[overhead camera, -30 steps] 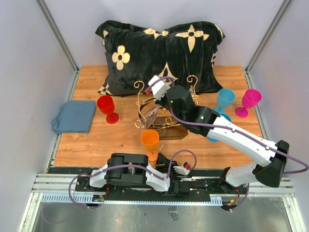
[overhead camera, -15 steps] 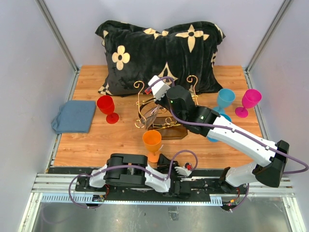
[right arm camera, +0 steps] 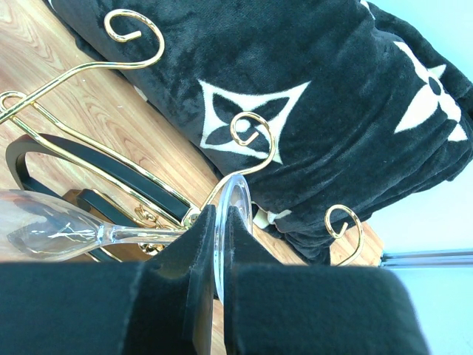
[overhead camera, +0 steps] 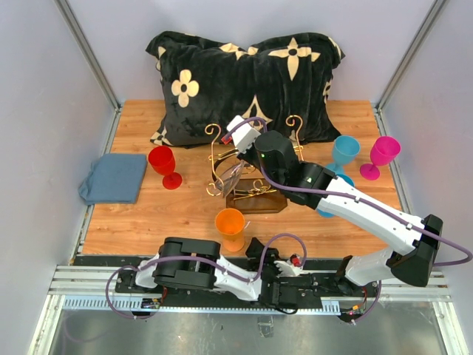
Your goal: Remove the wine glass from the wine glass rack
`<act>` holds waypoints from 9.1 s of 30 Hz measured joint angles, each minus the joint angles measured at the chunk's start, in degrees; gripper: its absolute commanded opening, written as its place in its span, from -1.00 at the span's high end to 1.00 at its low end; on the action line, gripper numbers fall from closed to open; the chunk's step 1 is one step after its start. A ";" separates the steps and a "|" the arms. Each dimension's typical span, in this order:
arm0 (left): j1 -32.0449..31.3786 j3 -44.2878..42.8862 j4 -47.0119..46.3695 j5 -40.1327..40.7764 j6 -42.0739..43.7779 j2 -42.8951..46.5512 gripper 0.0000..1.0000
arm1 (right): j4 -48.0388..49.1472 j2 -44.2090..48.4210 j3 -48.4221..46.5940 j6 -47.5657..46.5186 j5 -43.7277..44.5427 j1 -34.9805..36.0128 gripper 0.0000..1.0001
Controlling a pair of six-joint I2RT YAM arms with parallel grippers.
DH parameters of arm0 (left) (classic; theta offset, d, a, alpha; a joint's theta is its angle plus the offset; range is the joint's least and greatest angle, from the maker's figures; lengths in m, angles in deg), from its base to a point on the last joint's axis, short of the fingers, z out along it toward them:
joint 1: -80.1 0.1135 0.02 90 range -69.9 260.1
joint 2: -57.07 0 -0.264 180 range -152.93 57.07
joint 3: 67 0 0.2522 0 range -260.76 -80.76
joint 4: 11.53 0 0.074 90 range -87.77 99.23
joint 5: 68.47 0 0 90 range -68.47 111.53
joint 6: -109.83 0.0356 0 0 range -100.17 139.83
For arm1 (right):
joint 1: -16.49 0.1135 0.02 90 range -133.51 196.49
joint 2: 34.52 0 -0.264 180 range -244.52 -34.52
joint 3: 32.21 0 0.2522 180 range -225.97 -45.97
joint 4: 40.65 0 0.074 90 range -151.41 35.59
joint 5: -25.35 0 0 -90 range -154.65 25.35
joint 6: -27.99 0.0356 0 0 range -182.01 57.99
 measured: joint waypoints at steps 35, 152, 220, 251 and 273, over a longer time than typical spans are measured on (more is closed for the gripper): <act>-6.23 -5.84 -5.16 -21.46 -4.72 6.73 -0.05 | -1.01 0.90 -1.79 -10.34 7.17 6.97 0.99; 35.89 19.41 -43.87 -54.34 -12.72 80.81 0.99 | -14.03 10.86 -16.81 25.46 -19.02 -13.22 0.82; 55.08 -9.84 37.86 -59.43 -20.74 47.74 0.90 | -28.94 1.95 -16.94 30.25 -26.38 -36.63 -0.97; 57.66 -19.02 39.98 -60.67 -13.86 46.12 -0.54 | -28.81 1.99 -14.14 31.36 -28.63 -39.19 -0.97; 68.46 -31.50 28.11 -41.31 -7.19 50.45 -0.64 | -33.70 -1.70 -19.54 32.87 -30.45 -41.57 -0.97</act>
